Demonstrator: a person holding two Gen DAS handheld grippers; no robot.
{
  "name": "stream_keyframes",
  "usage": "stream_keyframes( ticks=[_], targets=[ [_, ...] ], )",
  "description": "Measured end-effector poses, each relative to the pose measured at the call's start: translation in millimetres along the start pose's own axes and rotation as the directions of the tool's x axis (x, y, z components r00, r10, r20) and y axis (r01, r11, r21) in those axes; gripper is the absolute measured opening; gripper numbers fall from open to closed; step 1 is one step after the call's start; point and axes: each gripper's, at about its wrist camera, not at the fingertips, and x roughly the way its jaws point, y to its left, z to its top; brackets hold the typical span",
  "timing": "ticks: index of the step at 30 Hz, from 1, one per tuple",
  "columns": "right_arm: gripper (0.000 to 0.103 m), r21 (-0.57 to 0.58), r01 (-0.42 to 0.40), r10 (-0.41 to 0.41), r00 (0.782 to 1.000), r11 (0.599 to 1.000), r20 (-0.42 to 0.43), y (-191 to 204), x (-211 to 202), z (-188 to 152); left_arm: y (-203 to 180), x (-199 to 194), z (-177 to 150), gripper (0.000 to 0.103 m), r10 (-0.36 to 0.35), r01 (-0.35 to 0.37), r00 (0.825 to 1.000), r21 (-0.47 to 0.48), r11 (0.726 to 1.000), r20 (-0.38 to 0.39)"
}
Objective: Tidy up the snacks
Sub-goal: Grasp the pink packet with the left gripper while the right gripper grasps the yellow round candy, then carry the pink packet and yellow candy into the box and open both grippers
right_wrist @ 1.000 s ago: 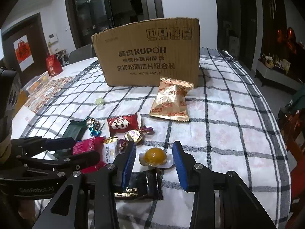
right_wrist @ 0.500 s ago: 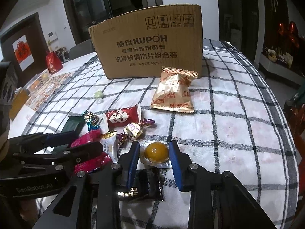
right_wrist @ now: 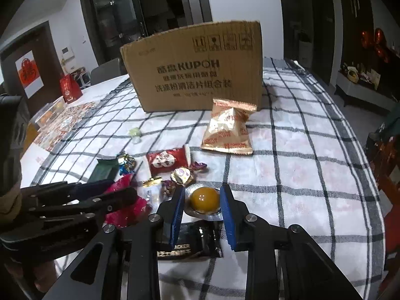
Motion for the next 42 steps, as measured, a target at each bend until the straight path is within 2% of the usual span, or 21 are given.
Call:
stream_keyframes(
  ticks=[8,16,31,42],
  targets=[
    [0.03,-0.025,-0.013,0.015,0.999,1.0,0.049,20,-24,8,3,-29,1,0.035,-0.027,0.027,0.998,-0.001,1.0,0.06],
    [0.03,-0.043,-0.008,0.013,0.995,0.999,0.103,34,-44,18,5,-60,11,0.035,-0.025,0.021,0.989,0.028,0.999,0.145],
    [0.03,-0.028,0.004,0.003,0.969,1.0,0.247,47,-65,65,19,-105,59,0.034,-0.01,-0.012,0.95,0.069,0.998,0.312],
    [0.03,-0.027,0.007,0.002,0.945,1.0,0.328,50,-73,105,23,-123,97,0.034,0.006,-0.044,0.921,0.09,0.995,0.389]
  ],
)
